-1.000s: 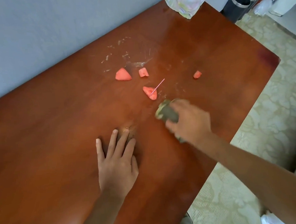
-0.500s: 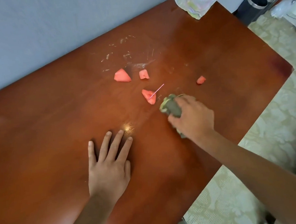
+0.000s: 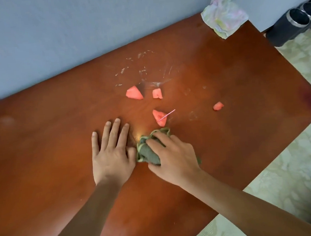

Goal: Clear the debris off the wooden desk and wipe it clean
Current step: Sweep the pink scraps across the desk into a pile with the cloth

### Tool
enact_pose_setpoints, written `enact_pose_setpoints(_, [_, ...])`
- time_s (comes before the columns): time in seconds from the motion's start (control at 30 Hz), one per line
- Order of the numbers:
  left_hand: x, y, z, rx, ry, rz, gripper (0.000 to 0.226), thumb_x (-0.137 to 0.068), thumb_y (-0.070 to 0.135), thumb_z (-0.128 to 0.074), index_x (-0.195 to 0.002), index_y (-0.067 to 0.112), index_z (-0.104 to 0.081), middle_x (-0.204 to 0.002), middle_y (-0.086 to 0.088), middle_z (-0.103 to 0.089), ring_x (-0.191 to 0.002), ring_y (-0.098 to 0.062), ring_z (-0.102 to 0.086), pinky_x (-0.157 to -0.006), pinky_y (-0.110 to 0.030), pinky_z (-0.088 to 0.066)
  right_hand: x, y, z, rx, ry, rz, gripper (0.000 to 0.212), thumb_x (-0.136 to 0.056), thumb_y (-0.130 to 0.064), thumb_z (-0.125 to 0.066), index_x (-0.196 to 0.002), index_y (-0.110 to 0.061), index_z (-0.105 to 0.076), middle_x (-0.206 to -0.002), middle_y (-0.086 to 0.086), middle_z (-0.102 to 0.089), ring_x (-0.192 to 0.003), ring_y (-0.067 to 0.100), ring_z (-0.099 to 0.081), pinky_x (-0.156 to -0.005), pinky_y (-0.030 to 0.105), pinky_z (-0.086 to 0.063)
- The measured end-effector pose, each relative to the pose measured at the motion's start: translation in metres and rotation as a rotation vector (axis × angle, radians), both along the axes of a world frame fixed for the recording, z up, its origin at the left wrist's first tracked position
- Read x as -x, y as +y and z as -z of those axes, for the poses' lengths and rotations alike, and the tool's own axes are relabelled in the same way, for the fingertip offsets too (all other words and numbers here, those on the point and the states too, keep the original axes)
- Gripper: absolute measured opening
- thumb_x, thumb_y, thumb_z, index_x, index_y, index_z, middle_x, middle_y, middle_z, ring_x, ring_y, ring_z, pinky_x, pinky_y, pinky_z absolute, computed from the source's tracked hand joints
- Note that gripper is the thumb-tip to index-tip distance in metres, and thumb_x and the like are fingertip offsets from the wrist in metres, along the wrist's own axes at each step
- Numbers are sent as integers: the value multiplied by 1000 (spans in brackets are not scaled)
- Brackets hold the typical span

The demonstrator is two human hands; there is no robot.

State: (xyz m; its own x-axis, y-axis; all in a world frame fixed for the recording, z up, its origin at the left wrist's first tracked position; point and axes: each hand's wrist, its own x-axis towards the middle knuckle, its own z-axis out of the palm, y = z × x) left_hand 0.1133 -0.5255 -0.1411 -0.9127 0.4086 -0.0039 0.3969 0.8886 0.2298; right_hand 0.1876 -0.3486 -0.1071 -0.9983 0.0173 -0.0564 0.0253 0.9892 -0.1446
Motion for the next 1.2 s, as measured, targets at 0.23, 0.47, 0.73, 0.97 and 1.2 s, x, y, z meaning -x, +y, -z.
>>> enact_pose_setpoints(0.23, [1,-1,0,-1,34,-26,66,-90,33,-36,-154,22,-50,-167,-1,-34,-158,-21,-22,-127,-57,-17,59,11,-8,38,-21,419,56,-85,-57,-67,-135,-32,-60,-130,-4,-58,-106,25,-63,-70,36,-55])
enact_pose_setpoints(0.47, [1,-1,1,-26,61,-32,64,-89,29,-40,-152,20,-52,-166,-1,-35,-158,-20,-22,-128,-55,-15,-21,21,-5,15,61,-157,51,-79,-49,-68,-124,-25,-65,-125,-2,-66,-88,20,-65,-59,32,-57])
enact_pose_setpoints(0.73, [2,-1,3,-30,88,-34,62,-91,27,-42,-152,21,-52,-166,-2,-37,-157,-22,-24,-127,-56,-17,24,72,0,-87,41,529,48,-75,-47,-76,-116,-24,-69,-110,2,-66,-91,30,-66,-59,29,-40])
enact_pose_setpoints(0.97, [1,-2,0,-39,73,-40,63,-90,27,-42,-152,21,-52,-166,-1,-36,-158,-21,-23,-127,-56,-17,-5,80,0,106,26,-332,51,-80,-47,-67,-129,-31,-67,-136,-9,-64,-97,18,-63,-73,30,-55])
enact_pose_setpoints(1.2, [2,0,-2,-47,65,-51,60,-93,30,-39,-151,21,-54,-165,-2,-38,-157,-22,-26,-127,-55,-16,-64,195,-3,34,6,318,56,-72,-44,-83,-125,-34,-69,-131,-13,-63,-99,20,-65,-69,31,-56])
